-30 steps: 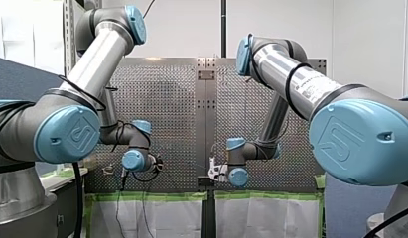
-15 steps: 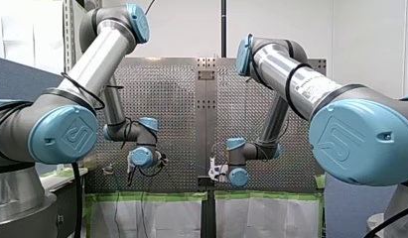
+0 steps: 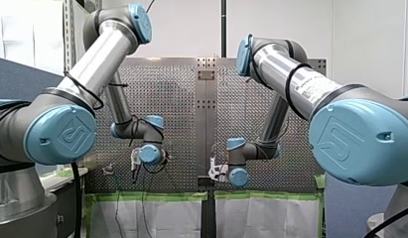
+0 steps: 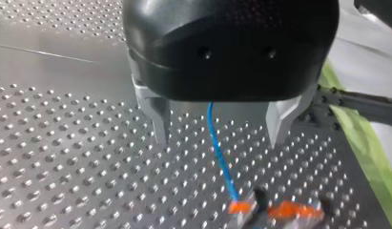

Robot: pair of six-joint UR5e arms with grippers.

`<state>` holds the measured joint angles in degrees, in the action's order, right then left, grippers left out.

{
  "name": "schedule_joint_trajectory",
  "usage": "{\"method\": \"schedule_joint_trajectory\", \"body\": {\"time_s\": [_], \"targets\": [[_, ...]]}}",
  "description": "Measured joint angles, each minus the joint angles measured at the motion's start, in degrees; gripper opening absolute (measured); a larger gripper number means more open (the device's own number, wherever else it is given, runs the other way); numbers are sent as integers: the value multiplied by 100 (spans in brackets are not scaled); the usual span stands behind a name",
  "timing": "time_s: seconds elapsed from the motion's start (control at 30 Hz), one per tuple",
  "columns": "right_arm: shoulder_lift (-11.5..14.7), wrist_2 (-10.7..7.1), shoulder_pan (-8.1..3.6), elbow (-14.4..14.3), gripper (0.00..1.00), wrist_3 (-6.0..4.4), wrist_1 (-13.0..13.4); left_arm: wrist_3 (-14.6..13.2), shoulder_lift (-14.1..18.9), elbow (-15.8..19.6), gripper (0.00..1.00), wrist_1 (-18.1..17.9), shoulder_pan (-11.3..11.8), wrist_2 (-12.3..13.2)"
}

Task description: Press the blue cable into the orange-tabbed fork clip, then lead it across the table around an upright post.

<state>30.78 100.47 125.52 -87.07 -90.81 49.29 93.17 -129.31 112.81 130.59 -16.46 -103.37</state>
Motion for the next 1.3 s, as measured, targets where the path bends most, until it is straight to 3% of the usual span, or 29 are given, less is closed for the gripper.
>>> {"method": "schedule_joint_trajectory", "body": {"time_s": [0.2, 0.5, 0.8, 1.13, 1.2, 1.23, 1.27, 1.3], "targets": [[-4, -14, 1, 2, 0, 11, -20, 75, -278, -285, 100, 26, -100, 12], [-6, -17, -1, 0, 0, 15, -27, 104, -632, -725, 100, 65, -122, -209], [-10, -18, -1, 0, 0, 9, -11, 27, -665, -1199, 100, 289, -124, -368], [-12, -18, -2, 12, 0, 3, -6, -206, -668, -1346, 100, 500, -126, -601], [-13, -17, -1, 14, 0, 1, -6, -258, -668, -1349, 82, 555, -128, -619], [-13, -18, -1, 15, 0, 0, -5, -283, -668, -1349, 82, 577, -128, -622], [-13, -18, -1, 15, 0, -2, -6, -310, -668, -1351, 68, 596, -130, -622], [-13, -18, 0, 15, 0, -3, -6, -349, -668, -1351, 63, 616, -134, -620]]}}
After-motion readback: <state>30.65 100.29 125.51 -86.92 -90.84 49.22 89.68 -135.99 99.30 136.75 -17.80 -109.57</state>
